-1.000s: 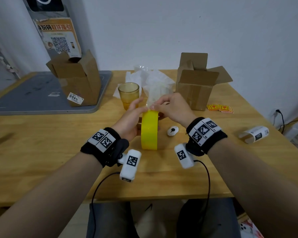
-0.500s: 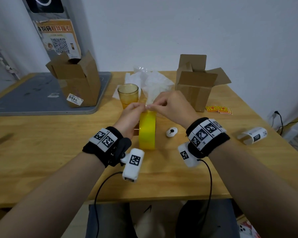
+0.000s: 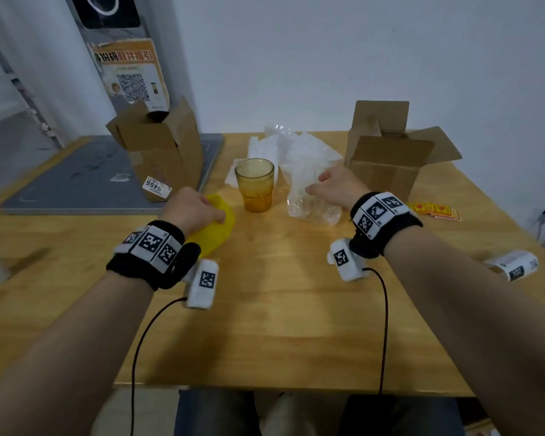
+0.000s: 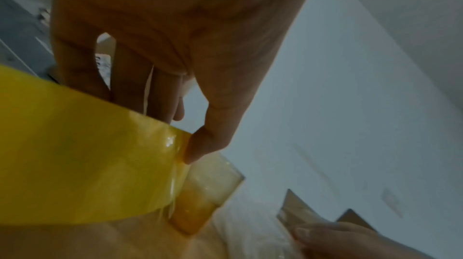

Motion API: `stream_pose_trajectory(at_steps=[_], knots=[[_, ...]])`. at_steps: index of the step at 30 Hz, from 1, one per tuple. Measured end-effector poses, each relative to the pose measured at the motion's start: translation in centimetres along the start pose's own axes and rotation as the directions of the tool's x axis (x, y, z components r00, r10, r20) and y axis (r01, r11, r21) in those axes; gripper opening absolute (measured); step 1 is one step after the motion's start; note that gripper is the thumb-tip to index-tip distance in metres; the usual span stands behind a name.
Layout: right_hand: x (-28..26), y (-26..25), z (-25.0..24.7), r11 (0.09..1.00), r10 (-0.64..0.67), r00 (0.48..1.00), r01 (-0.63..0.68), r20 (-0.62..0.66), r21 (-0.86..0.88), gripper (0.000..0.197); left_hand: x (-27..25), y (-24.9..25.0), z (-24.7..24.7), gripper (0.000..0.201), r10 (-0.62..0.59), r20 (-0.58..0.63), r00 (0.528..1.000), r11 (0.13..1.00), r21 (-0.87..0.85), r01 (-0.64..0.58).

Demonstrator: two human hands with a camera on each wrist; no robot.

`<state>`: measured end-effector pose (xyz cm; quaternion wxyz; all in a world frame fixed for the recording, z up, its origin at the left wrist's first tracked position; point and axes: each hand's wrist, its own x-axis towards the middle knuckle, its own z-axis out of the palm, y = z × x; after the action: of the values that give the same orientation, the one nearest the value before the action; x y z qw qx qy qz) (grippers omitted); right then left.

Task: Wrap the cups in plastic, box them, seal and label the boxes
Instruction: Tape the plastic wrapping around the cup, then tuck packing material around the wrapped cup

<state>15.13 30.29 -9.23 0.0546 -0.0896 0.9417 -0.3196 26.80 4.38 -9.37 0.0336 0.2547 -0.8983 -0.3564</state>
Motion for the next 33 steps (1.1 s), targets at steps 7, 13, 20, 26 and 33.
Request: stream_pose_trajectory(at_steps=[7,13,20,26,33], knots=[[2.6,-1.0,2.2,0.985,0.17,0.984,-0.171,0.049,0.026,0.114,2.9,-2.9,0.9,0.03,-0.077,0.003,0.997,0.987,0.14,0.075],[2.9,-1.5,3.5,0.969,0.245,0.968,-0.246,0.046,0.007,0.134,2.9,-3.6,2.1,0.036,-0.102,0.008,0.995,0.989,0.113,0.1],[0.9,0.6,2.1,0.947,0.258,0.966,-0.249,-0.021,0.202,0.11,1.5,-1.8,1.9,0.026,-0.071,-0.075,0.995,0.983,-0.177,0.057],[-3.5,1.0,-1.1,0.935,0.159,0.984,-0.125,-0.079,0.333,0.062,-2.1,3.9,2.2,0.026,0.098,-0.122,0.988,0.934,-0.331,-0.134],[-6.9,1.2,-9.0,0.836,0.096,0.99,-0.023,-0.105,0.549,0.051,-3.7,11.6,4.0,0.016,0.243,-0.104,0.965,0.823,-0.504,-0.261]])
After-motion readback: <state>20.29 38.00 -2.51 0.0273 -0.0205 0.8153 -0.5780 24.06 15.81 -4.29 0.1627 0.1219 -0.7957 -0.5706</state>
